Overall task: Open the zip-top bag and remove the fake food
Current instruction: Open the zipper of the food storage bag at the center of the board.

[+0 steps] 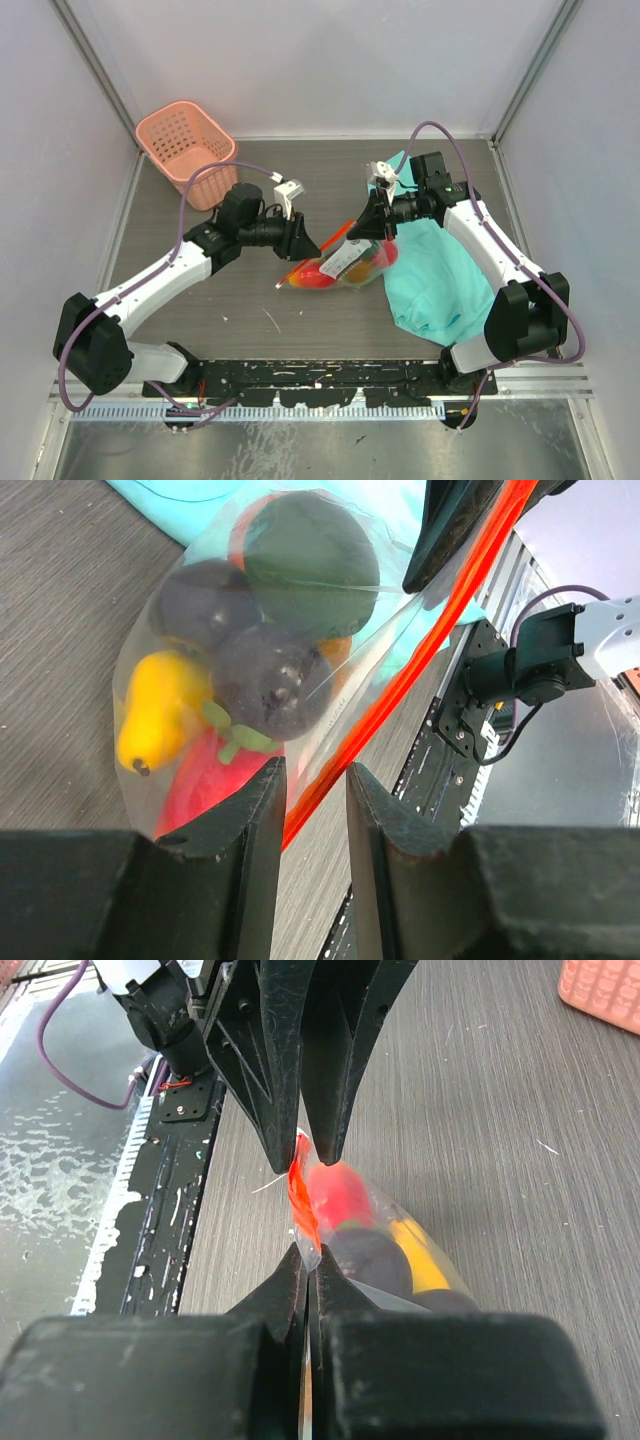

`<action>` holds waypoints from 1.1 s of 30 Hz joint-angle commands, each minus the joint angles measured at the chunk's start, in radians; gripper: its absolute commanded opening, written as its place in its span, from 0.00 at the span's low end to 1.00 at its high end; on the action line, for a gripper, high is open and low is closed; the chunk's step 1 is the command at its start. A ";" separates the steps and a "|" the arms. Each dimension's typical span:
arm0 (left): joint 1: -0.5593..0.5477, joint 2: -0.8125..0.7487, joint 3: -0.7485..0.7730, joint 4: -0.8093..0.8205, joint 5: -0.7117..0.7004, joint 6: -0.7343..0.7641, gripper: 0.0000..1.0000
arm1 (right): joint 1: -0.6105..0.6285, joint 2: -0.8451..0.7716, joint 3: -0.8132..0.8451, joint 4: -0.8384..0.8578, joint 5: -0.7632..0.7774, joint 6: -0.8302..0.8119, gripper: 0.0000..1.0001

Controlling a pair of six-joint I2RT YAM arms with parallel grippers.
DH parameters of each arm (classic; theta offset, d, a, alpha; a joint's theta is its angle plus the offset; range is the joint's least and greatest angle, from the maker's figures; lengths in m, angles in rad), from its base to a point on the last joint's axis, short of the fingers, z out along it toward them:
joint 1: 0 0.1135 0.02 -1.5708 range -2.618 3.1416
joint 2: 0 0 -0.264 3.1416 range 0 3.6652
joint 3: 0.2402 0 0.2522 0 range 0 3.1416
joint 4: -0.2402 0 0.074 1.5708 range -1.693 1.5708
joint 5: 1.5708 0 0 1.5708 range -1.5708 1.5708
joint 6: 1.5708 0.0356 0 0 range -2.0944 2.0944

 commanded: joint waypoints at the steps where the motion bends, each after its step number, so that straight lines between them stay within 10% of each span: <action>1: -0.003 -0.022 0.014 0.023 -0.023 -0.003 0.30 | 0.007 -0.002 0.048 -0.001 -0.022 -0.016 0.01; 33: 0.058 -0.038 -0.019 0.131 0.029 -0.106 0.39 | 0.019 0.013 0.057 -0.029 -0.017 -0.038 0.01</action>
